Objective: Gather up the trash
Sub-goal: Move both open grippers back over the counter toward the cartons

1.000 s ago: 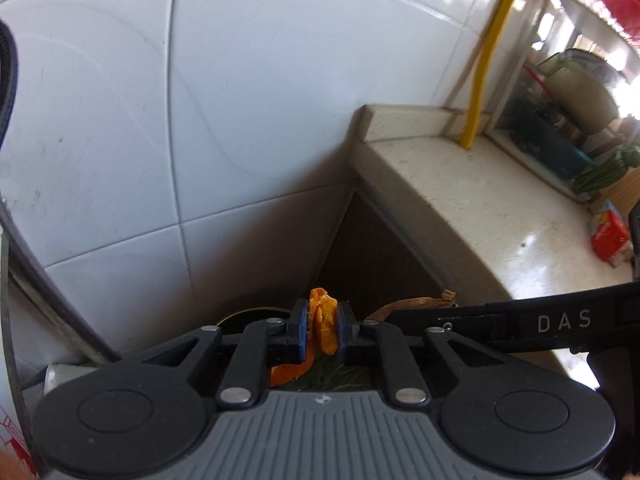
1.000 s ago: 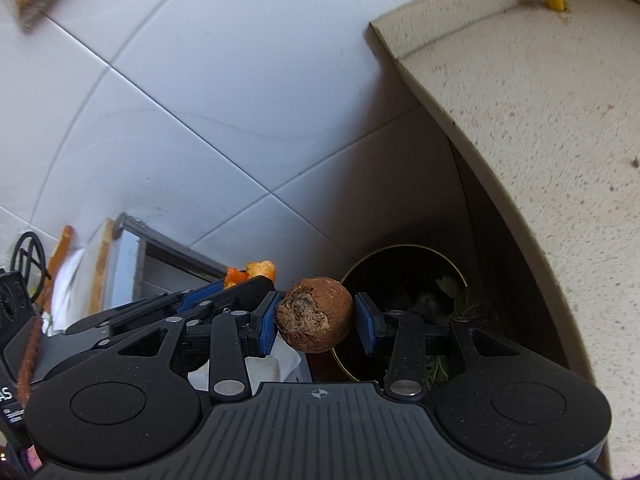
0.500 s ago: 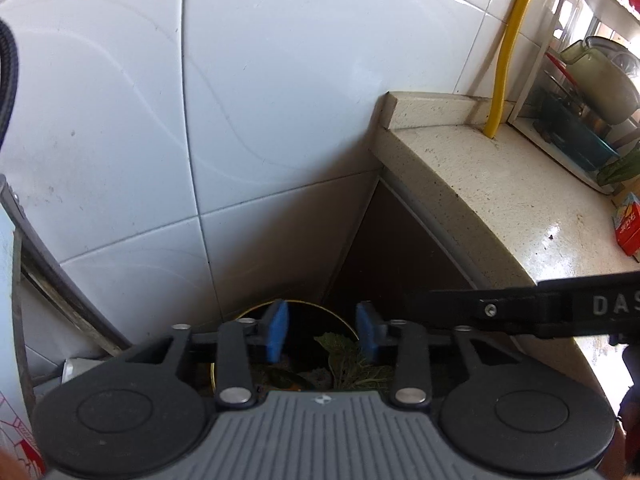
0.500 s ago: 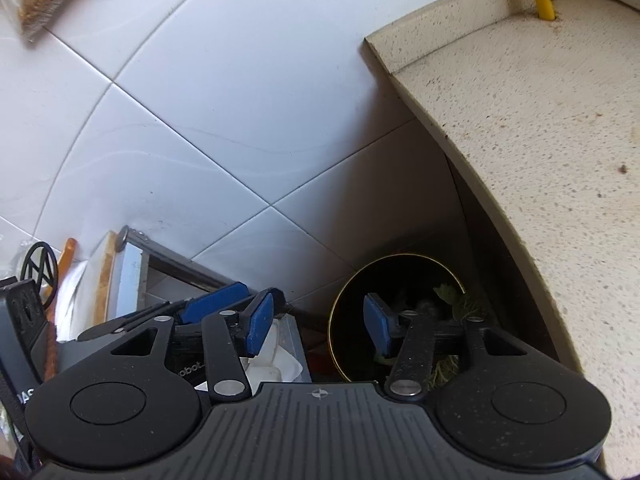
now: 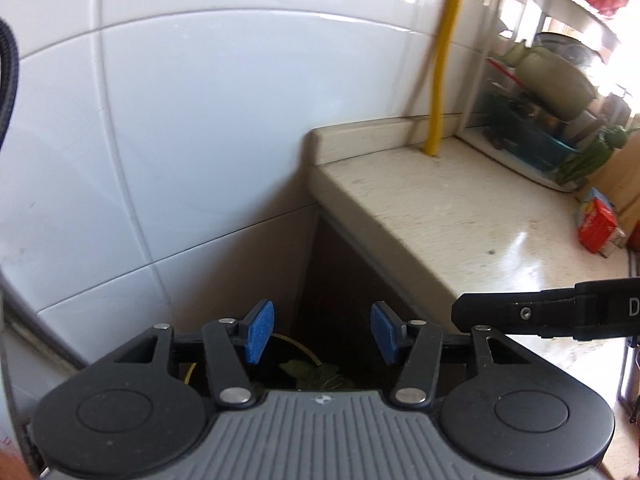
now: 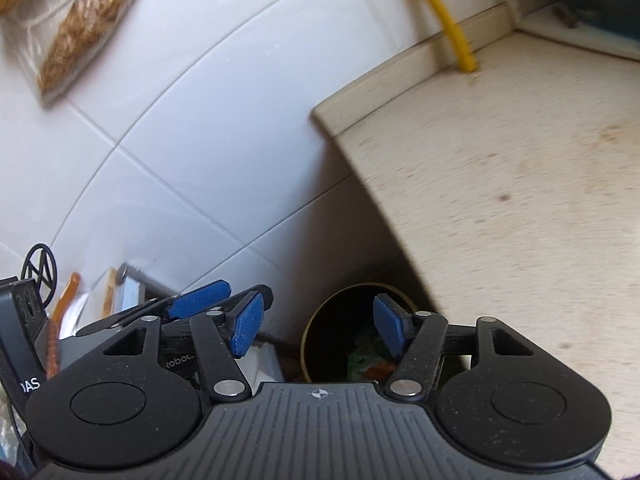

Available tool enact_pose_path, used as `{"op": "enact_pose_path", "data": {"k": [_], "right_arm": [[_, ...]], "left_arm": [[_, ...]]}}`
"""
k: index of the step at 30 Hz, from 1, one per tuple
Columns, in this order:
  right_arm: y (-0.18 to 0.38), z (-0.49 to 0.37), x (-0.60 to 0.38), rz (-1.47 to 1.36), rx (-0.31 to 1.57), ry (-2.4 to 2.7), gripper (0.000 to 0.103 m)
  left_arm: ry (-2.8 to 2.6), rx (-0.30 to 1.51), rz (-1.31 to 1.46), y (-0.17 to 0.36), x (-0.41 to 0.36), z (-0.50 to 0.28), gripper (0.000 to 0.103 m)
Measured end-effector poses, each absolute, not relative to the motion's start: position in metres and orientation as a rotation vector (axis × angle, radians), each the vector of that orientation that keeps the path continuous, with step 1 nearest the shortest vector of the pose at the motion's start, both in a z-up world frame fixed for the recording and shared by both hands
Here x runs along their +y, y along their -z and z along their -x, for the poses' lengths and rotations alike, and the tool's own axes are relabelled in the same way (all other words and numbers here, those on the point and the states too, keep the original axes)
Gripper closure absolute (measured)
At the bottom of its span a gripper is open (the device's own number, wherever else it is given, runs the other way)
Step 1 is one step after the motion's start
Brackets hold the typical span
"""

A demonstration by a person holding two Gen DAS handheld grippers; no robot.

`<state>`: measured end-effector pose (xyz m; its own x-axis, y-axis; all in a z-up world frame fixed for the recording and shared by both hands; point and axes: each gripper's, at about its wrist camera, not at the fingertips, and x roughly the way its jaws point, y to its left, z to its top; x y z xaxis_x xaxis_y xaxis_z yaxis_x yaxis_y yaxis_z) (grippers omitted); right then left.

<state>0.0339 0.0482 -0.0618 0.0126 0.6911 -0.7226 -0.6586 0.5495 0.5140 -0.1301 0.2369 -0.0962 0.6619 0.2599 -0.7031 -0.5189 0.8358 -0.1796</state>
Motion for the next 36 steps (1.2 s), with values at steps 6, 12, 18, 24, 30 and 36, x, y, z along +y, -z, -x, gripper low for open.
{"op": "enact_pose_path", "data": {"k": [6, 12, 18, 24, 30, 36], "right_arm": [[0.051, -0.054, 0.011, -0.078, 1.11, -0.983, 0.033], [0.042, -0.077, -0.027, -0.124, 1.072, -0.908, 0.031], [0.035, -0.106, -0.069, -0.162, 1.033, -0.814, 0.031], [0.034, -0.136, -0.117, -0.202, 1.012, -0.706, 0.031], [0.037, -0.167, -0.16, -0.245, 0.995, -0.611, 0.029], [0.037, -0.2, -0.194, -0.266, 0.972, -0.532, 0.028]], "left_arm": [[-0.386, 0.716, 0.349, 0.087, 0.214, 0.102, 0.051], [-0.312, 0.712, 0.304, 0.077, 0.185, 0.073, 0.051], [-0.239, 0.717, 0.269, 0.07, 0.157, 0.039, 0.05], [-0.162, 0.718, 0.227, 0.064, 0.126, 0.001, 0.05], [-0.09, 0.733, 0.198, 0.065, 0.095, -0.042, 0.05], [-0.03, 0.725, 0.171, 0.058, 0.065, -0.086, 0.05]]}}
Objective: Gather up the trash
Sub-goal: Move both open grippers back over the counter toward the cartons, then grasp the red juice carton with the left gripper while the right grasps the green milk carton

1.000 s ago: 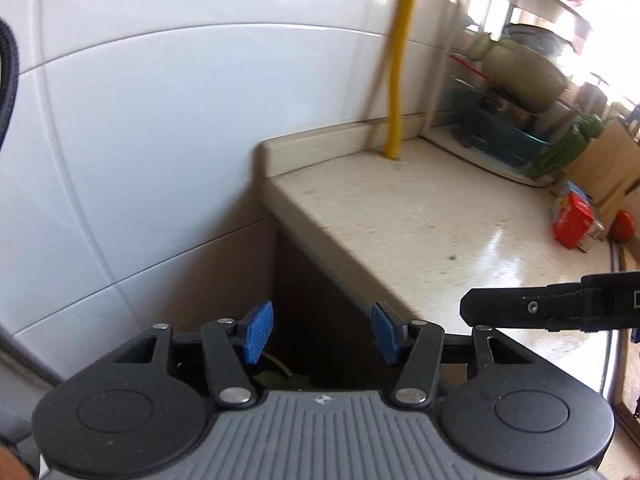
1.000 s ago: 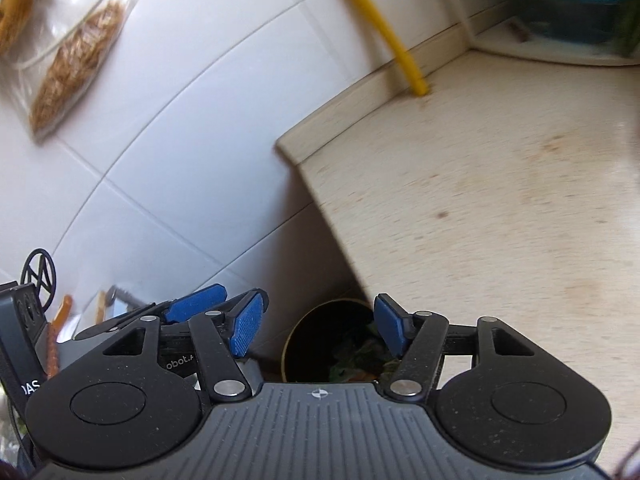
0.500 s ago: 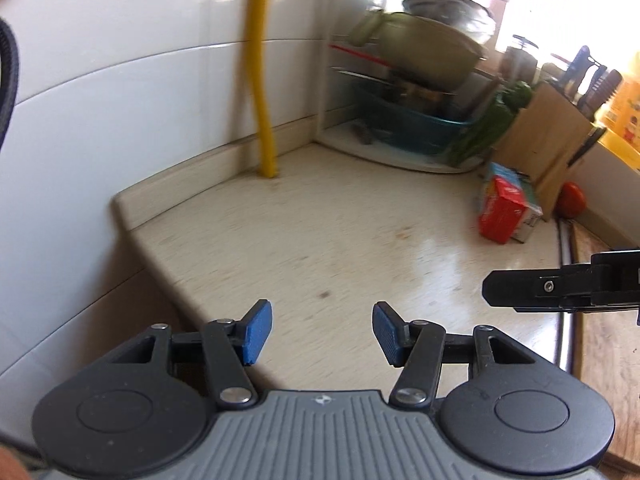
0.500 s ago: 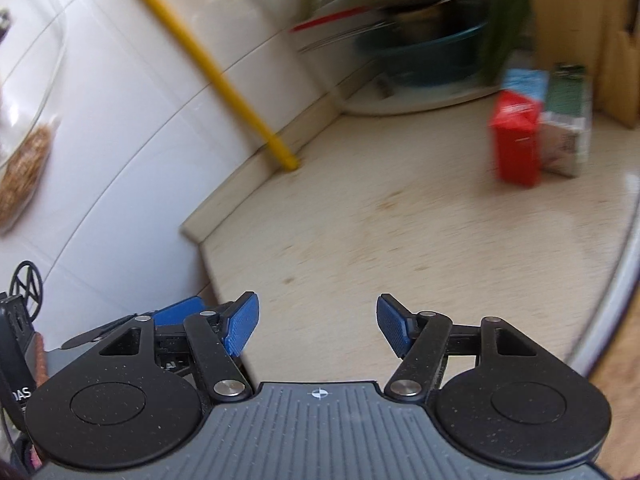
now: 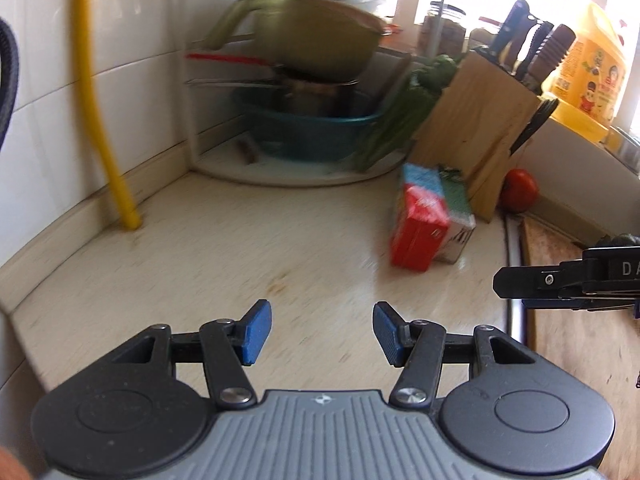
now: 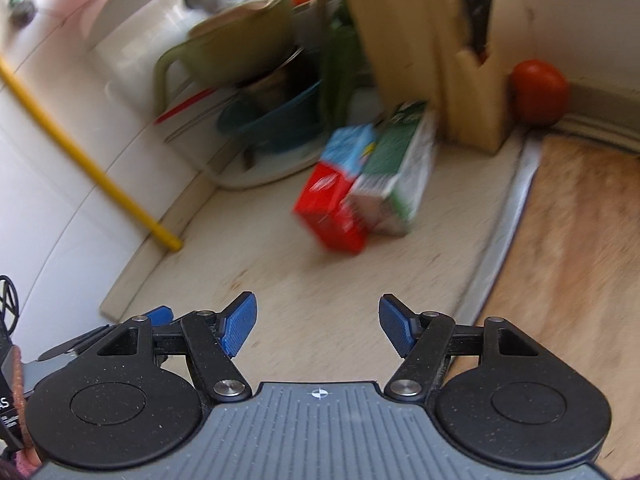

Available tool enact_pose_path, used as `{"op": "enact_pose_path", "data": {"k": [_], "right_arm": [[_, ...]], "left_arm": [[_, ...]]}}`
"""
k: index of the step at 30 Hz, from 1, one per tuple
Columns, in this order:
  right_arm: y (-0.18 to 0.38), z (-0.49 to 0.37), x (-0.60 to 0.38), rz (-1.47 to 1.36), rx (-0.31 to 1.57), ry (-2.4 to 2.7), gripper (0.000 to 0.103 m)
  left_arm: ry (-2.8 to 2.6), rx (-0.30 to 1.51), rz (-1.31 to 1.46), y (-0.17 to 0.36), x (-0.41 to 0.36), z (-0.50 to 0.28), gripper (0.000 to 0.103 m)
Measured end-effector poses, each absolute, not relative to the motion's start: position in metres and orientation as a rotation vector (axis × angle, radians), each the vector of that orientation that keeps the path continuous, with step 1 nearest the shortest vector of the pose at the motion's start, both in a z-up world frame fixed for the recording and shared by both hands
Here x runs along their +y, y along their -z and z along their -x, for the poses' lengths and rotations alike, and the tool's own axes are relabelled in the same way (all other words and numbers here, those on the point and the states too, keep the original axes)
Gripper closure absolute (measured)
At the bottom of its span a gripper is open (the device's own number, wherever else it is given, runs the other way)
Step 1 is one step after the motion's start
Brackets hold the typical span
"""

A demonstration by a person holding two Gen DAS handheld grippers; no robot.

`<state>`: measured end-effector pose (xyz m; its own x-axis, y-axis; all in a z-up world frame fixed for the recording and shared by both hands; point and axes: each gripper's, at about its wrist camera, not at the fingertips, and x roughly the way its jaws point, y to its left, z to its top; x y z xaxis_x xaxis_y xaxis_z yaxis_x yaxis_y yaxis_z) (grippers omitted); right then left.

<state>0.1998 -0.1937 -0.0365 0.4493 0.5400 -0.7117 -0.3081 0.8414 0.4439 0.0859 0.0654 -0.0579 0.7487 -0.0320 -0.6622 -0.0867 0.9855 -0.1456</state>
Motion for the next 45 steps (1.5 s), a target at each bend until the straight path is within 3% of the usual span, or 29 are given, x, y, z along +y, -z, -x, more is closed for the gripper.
{"op": "enact_pose_path", "data": {"k": [5, 20, 33, 45], "right_arm": [[0.035, -0.221, -0.217, -0.285, 0.944, -0.504, 0.024], [0.056, -0.266, -0.253, -0.355, 0.939, -0.417, 0.023], [0.065, -0.297, -0.21, -0.291, 0.957, -0.389, 0.021], [0.087, -0.34, -0.158, -0.113, 1.066, -0.36, 0.021]], "left_arm": [[0.018, 0.719, 0.141, 0.052, 0.04, -0.128, 0.049], [0.123, 0.762, 0.031, 0.076, -0.009, -0.216, 0.045], [0.038, 0.737, 0.102, 0.075, 0.048, -0.215, 0.048], [0.233, 0.796, -0.068, 0.082, 0.024, -0.257, 0.048]]}}
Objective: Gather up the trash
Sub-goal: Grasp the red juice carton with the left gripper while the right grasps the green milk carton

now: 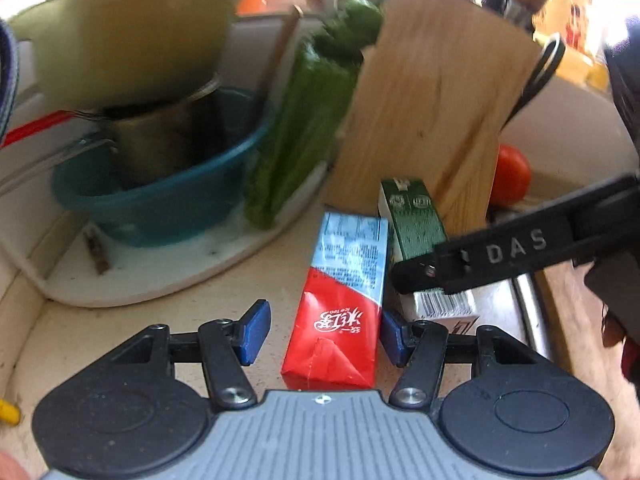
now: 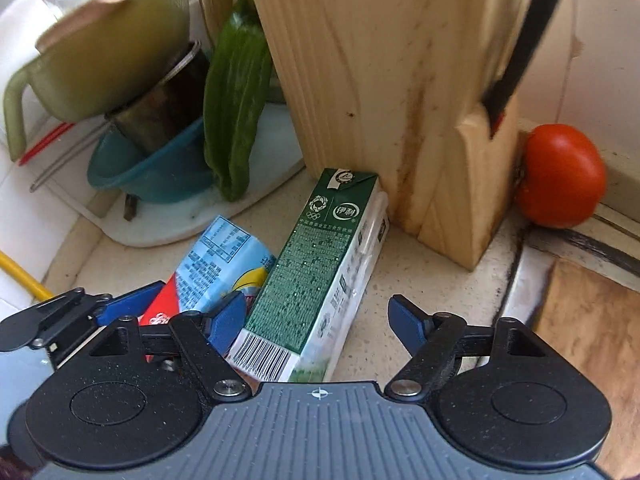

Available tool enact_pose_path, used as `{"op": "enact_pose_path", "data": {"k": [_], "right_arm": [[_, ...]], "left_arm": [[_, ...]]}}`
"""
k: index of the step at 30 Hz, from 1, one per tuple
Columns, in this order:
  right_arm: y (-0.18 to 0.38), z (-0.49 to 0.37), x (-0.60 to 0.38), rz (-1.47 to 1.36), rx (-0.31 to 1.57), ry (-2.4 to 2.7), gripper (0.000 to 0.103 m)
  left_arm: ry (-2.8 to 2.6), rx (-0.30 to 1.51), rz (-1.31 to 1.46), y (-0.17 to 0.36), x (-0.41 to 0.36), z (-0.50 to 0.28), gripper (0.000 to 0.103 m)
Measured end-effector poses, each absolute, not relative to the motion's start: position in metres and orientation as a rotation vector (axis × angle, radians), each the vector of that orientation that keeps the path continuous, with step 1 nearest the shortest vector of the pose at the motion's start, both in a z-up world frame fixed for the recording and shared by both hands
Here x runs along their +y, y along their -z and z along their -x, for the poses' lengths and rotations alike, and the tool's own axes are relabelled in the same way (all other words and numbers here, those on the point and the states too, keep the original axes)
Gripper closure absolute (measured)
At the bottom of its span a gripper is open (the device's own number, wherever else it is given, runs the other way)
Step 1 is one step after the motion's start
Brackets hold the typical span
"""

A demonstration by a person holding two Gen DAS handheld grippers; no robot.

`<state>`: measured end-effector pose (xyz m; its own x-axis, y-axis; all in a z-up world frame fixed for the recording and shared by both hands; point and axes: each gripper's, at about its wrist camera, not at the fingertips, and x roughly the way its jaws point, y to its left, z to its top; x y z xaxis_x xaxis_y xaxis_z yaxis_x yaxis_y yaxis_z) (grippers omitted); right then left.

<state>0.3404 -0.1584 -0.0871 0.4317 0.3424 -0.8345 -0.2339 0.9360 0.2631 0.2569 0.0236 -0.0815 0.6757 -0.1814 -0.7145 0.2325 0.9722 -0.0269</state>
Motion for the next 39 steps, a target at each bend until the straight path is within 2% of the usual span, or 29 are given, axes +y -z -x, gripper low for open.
{"op": "enact_pose_path", "data": {"k": [3, 6, 11, 12, 14, 17, 21, 23, 26, 27, 28, 39], "right_arm": [[0.092, -0.346, -0.155, -0.1, 1.077, -0.378, 0.026], [0.094, -0.345, -0.156, -0.12, 1.102, -0.415, 0.037], [0.089, -0.322, -0.165, -0.082, 1.12, -0.466, 0.045], [0.087, -0.317, -0.167, -0.078, 1.125, -0.476, 0.052], [0.084, -0.309, -0.173, -0.075, 1.138, -0.487, 0.052], [0.085, -0.301, -0.173, -0.041, 1.138, -0.474, 0.047], [0.09, -0.304, -0.159, 0.021, 1.114, -0.44, 0.025], [0.094, -0.308, -0.152, 0.047, 1.112, -0.435, 0.026], [0.103, -0.313, -0.15, 0.053, 1.141, -0.46, 0.044], [0.103, -0.311, -0.152, 0.046, 1.141, -0.471, 0.045], [0.103, -0.31, -0.155, 0.036, 1.14, -0.476, 0.045], [0.086, -0.279, -0.172, -0.078, 1.106, -0.552, 0.048]], "left_arm": [[0.238, 0.828, -0.093, 0.09, 0.02, -0.263, 0.05], [0.269, 0.868, -0.057, 0.096, 0.022, -0.266, 0.065], [0.314, 0.876, 0.028, 0.088, 0.031, -0.252, 0.065], [0.327, 0.879, 0.051, 0.085, 0.034, -0.246, 0.065], [0.347, 0.887, 0.078, 0.082, 0.037, -0.235, 0.065], [0.355, 0.907, 0.06, 0.084, 0.033, -0.225, 0.064], [0.303, 0.896, -0.004, 0.086, 0.026, -0.232, 0.05], [0.308, 0.898, -0.039, 0.086, 0.021, -0.238, 0.044], [0.301, 0.911, -0.073, 0.092, 0.014, -0.247, 0.045], [0.297, 0.915, -0.071, 0.093, 0.015, -0.245, 0.052], [0.306, 0.919, -0.05, 0.093, 0.015, -0.245, 0.068], [0.298, 0.886, 0.041, 0.078, 0.027, -0.22, 0.068]]}}
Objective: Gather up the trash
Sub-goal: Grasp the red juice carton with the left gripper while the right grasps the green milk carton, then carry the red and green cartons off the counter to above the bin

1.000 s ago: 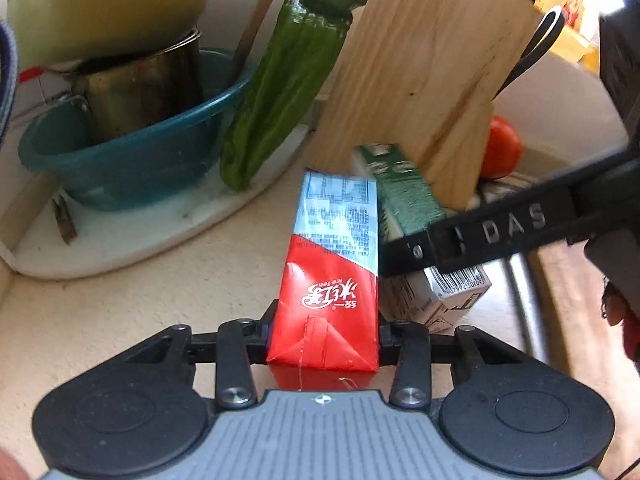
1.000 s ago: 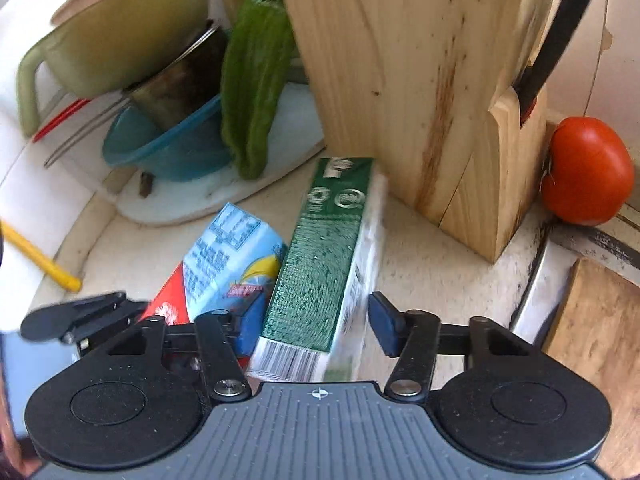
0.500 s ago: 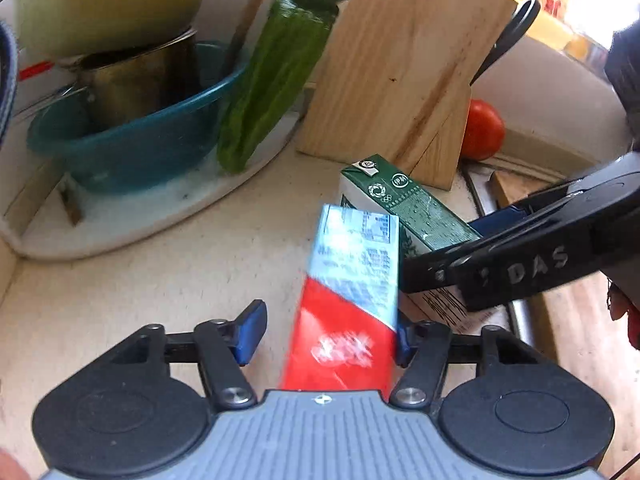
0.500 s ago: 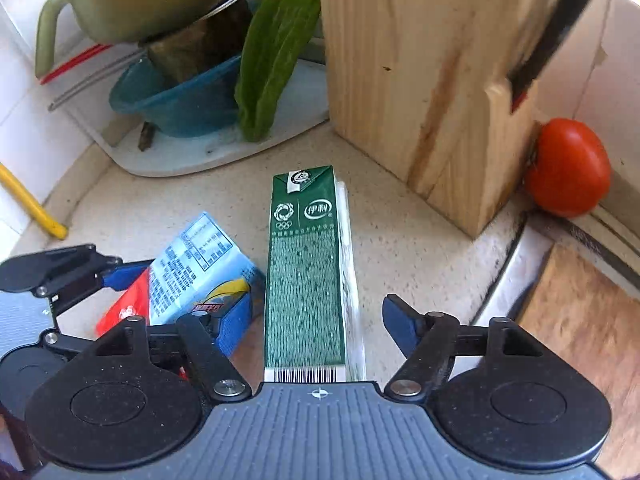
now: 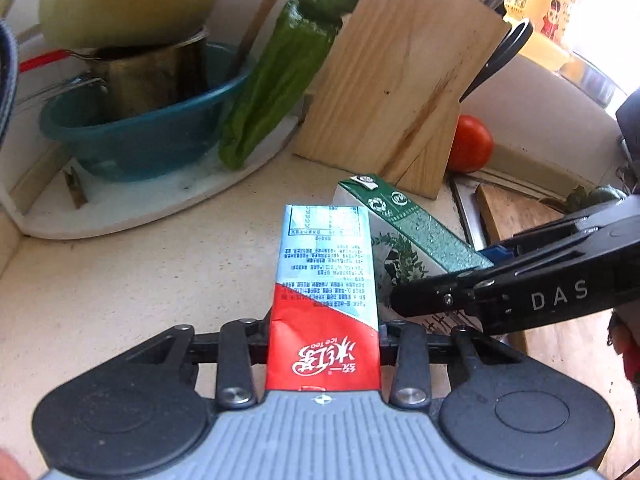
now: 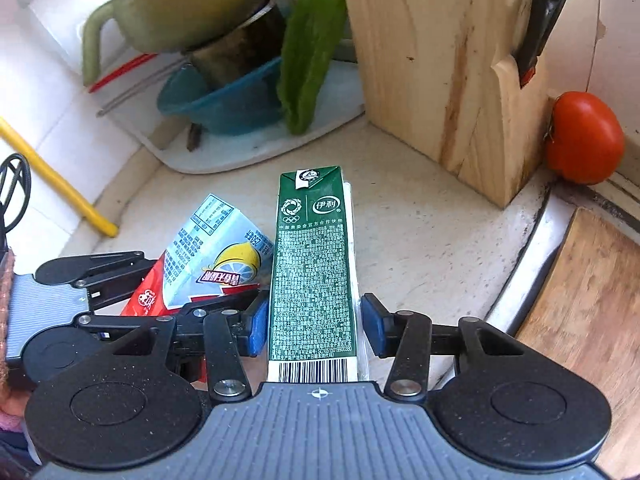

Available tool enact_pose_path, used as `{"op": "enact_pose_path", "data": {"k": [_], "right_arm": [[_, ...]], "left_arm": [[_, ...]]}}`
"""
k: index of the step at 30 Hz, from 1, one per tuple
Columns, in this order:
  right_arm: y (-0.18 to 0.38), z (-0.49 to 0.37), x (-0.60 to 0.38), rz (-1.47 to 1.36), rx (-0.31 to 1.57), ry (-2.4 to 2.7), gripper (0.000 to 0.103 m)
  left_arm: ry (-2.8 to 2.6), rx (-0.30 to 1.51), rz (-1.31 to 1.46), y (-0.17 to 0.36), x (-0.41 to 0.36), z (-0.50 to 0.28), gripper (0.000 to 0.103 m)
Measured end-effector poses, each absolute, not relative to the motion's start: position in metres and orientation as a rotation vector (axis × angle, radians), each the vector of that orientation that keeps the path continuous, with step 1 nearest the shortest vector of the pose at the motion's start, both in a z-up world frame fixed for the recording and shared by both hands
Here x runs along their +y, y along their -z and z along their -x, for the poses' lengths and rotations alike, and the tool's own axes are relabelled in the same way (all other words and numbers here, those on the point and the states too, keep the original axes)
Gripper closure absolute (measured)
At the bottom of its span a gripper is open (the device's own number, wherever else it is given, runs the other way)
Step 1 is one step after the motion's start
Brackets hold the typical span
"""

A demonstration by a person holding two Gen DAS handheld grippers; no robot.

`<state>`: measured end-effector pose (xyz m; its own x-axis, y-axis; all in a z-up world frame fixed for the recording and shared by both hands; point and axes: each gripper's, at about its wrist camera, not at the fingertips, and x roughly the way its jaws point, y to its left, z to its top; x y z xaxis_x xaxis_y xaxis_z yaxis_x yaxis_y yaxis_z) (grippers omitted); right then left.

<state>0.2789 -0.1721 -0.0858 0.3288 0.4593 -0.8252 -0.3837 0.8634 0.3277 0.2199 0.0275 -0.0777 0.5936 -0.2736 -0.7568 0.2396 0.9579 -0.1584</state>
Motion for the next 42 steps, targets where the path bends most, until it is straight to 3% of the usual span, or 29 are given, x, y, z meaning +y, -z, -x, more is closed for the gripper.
{"op": "enact_pose_path", "data": {"k": [28, 42], "right_arm": [[0.045, -0.194, -0.1, -0.02, 1.029, -0.841, 0.048], [0.036, -0.097, -0.023, 0.053, 1.032, -0.987, 0.048]], "left_arm": [[0.0, 0.768, 0.08, 0.038, 0.088, -0.091, 0.068], [-0.159, 0.753, 0.12, 0.03, 0.148, 0.021, 0.067]]}}
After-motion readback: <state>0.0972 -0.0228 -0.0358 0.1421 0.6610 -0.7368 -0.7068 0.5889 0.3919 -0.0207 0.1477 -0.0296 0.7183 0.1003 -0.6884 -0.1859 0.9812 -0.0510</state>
